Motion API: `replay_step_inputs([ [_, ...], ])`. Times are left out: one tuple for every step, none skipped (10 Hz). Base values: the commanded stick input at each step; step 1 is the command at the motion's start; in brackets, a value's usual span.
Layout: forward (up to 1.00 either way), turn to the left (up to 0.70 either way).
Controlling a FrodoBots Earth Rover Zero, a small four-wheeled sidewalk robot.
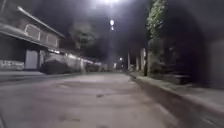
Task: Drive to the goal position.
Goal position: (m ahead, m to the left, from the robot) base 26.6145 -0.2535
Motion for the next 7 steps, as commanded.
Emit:
replay_step_inputs([
  [0.7,0.0],
  [0.7,0.0],
  [0.7,0.0],
  [0.7,0.0],
  [0.7,0.0],
  [0.7,0.0],
  [0.7,0.0],
])
